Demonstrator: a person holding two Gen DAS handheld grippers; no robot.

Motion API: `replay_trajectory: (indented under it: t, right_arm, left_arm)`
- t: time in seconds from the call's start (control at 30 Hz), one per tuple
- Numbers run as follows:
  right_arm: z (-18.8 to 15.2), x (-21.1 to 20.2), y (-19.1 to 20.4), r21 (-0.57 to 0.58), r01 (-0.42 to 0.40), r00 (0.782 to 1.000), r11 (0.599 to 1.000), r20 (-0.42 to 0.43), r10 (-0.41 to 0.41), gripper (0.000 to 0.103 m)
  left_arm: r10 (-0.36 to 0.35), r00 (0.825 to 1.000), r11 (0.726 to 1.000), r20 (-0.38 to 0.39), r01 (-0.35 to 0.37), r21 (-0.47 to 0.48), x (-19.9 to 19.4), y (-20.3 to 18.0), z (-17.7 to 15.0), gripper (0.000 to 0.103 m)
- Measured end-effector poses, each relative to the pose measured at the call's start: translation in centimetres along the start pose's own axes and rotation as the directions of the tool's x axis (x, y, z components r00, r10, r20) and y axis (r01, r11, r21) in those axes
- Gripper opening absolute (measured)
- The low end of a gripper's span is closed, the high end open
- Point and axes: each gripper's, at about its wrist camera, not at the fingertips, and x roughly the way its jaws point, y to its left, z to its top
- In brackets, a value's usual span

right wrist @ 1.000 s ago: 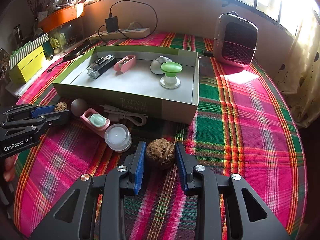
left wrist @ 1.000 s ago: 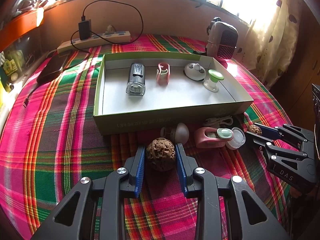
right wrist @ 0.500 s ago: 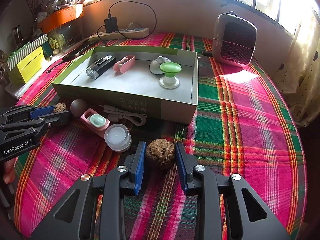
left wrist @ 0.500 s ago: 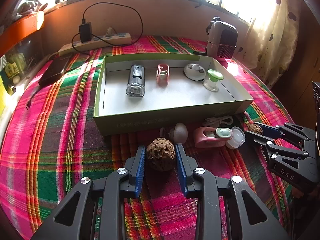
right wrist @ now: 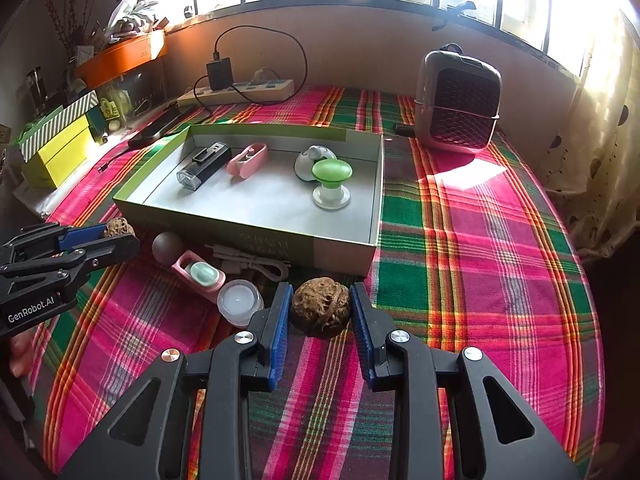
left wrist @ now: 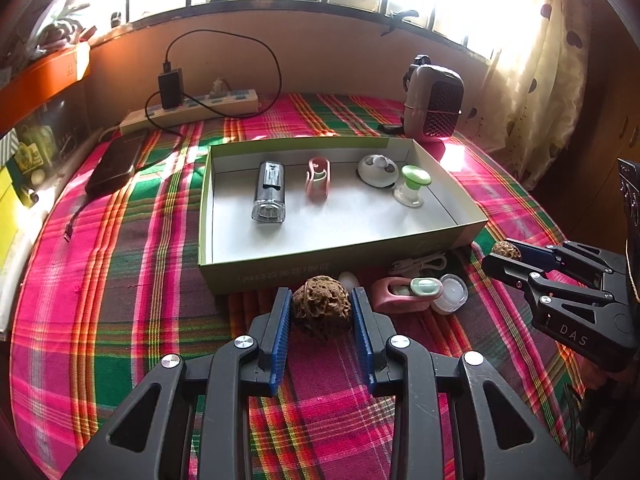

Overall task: Organize objects
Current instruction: 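Grasp the brown seed pod with the left gripper while the right grasps the walnut, then carry the seed pod and walnut over the white tray with both grippers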

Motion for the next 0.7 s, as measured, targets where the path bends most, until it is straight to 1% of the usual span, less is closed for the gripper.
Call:
replay_trajectory:
  t: [0.23,0.37,0.7]
  right_arm:
    - [2.3,0.0,0.8,-0.018,-0.035,0.999,0.999,0.03,0.036,0.03]
    - [3.6,0.6,1.2,-0.018,-0.062,0.997,0.998,0.036,0.063,0.031]
    - [6.3,3.9,2.1,-0.021,-0.098,0.995,0.995,0.007,0.098,0.031]
  left_arm:
    - [-0.006,1.0,1.0,0.018,0.006,0.002,-0.2,0.3,1.5,0.027]
    - [-0.005,1.0,1.0,0.011,0.005,-0.005,0.4,0.8,2.3,0.027]
    - [0.011,1.0,1.0,-0.003,-0.011,-0.017,2.0,1.6,3.6,0.027]
